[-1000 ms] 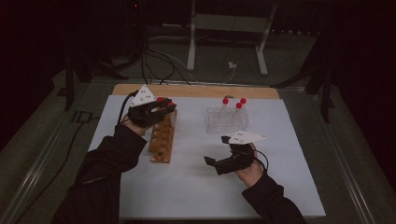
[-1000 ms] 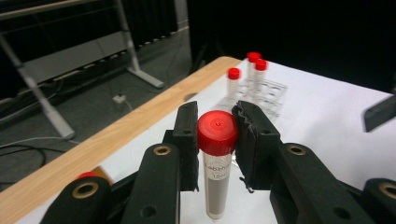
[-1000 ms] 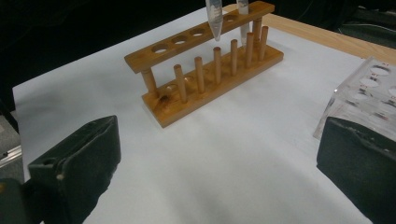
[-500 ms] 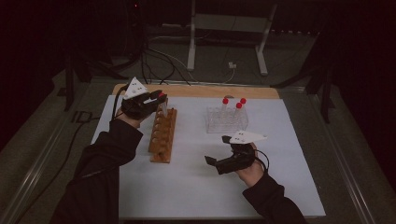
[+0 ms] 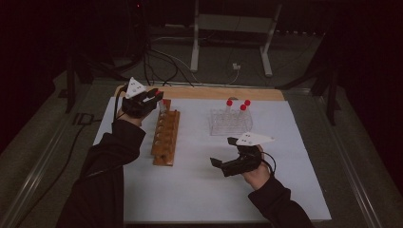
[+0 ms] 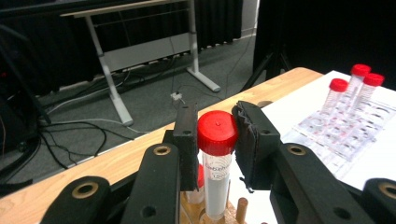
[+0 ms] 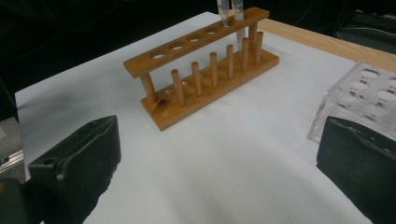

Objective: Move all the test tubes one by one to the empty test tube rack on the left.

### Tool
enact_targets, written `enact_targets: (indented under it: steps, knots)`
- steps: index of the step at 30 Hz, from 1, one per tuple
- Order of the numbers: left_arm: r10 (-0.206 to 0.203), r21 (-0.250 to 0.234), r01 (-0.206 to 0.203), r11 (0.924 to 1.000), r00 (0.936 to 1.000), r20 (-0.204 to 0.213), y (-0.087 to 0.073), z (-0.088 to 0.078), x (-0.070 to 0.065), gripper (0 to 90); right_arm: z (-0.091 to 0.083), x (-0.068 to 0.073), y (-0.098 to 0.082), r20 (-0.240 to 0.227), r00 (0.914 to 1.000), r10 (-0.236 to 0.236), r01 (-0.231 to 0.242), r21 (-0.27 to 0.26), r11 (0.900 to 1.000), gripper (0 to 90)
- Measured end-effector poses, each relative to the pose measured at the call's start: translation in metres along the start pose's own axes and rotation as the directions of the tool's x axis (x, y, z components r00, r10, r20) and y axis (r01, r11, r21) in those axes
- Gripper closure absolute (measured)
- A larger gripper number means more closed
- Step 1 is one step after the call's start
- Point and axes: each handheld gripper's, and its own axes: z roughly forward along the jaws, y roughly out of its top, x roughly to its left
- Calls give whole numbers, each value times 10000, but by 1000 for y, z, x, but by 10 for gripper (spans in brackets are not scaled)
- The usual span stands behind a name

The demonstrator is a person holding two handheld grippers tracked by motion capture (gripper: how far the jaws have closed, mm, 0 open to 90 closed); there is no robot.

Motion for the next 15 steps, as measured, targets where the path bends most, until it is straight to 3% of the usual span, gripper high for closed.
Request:
enact_targets:
  steps: [15]
  knots:
    - [-145, 774, 152, 9969, 9998, -102, -28, 18, -2, 721, 1, -1, -1, -57, 9999, 93, -92, 72, 9999, 0]
